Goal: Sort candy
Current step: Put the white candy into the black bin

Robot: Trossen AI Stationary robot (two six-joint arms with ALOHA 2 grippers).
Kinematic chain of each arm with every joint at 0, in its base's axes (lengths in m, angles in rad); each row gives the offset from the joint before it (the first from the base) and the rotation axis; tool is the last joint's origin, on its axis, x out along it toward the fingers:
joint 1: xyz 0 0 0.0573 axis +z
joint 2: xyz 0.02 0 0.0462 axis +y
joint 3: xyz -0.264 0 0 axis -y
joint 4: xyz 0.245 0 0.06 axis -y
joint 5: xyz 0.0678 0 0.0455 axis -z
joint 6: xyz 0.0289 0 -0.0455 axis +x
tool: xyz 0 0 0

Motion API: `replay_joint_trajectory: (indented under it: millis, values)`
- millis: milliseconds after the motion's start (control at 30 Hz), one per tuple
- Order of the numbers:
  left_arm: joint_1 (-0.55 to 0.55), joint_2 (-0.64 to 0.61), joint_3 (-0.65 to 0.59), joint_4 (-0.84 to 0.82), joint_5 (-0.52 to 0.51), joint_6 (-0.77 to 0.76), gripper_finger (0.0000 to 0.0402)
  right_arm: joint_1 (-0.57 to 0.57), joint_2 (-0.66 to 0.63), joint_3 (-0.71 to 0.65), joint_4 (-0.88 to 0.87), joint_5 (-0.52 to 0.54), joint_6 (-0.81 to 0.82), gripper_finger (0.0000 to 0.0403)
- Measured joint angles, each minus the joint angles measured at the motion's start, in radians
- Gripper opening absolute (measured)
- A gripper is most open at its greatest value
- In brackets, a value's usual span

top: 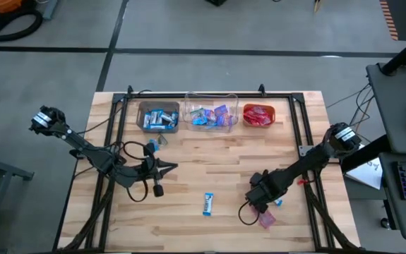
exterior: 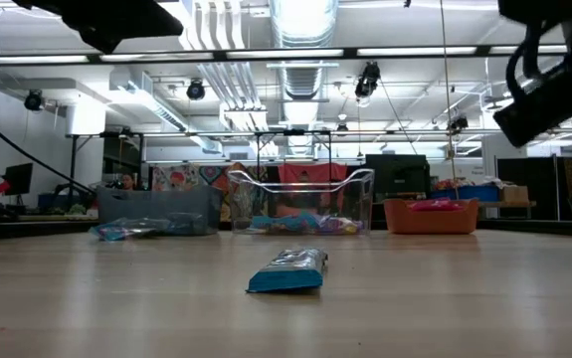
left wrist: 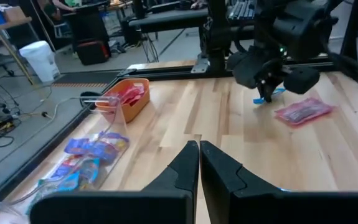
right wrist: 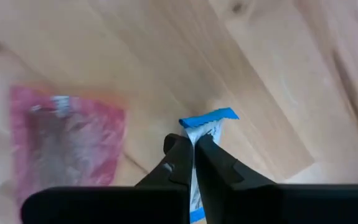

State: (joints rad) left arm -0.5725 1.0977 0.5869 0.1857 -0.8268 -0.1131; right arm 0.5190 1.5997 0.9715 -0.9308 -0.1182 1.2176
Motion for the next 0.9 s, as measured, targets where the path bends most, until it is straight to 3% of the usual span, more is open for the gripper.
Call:
replay_joint_trajectory:
  millis: [133, 267, 367, 467, 567, 700, 767, 900]
  values:
    - [0.007, 0.000, 0.000, 0.002, 0.024, 0.002, 0.0000, 0.000, -0.061, 0.001, 0.006, 0.088, -0.021, 0.0009]
    - [0.021, 0.009, 0.000, 0.053, 0.240, 0.026, 0.0000, -0.005, -0.155, 0.001, 0.113, 0.235, -0.105, 0.0009]
    - [0.024, 0.038, 0.000, 0.164, 0.363, 0.071, 0.0000, -0.016, -0.225, 0.001, 0.297, 0.362, -0.261, 0.0009]
    - [0.025, 0.083, 0.000, 0.292, 0.373, 0.113, 0.0000, -0.023, -0.278, -0.011, 0.573, 0.447, -0.514, 0.0009]
    - [0.035, 0.132, 0.000, 0.391, 0.381, 0.129, 0.0006, -0.022, -0.303, -0.043, 0.887, 0.440, -0.809, 0.0009]
    - [0.064, 0.196, 0.000, 0.496, 0.496, 0.117, 0.0036, -0.023, -0.292, -0.062, 1.173, 0.321, -1.117, 0.0009]
    - [0.082, 0.234, 0.000, 0.554, 0.551, 0.110, 0.0059, -0.030, -0.270, -0.062, 1.267, 0.255, -1.224, 0.0009]
    - [0.115, 0.319, 0.014, 0.656, 0.568, 0.104, 0.0108, -0.066, -0.224, -0.062, 1.372, 0.159, -1.314, 0.0009]
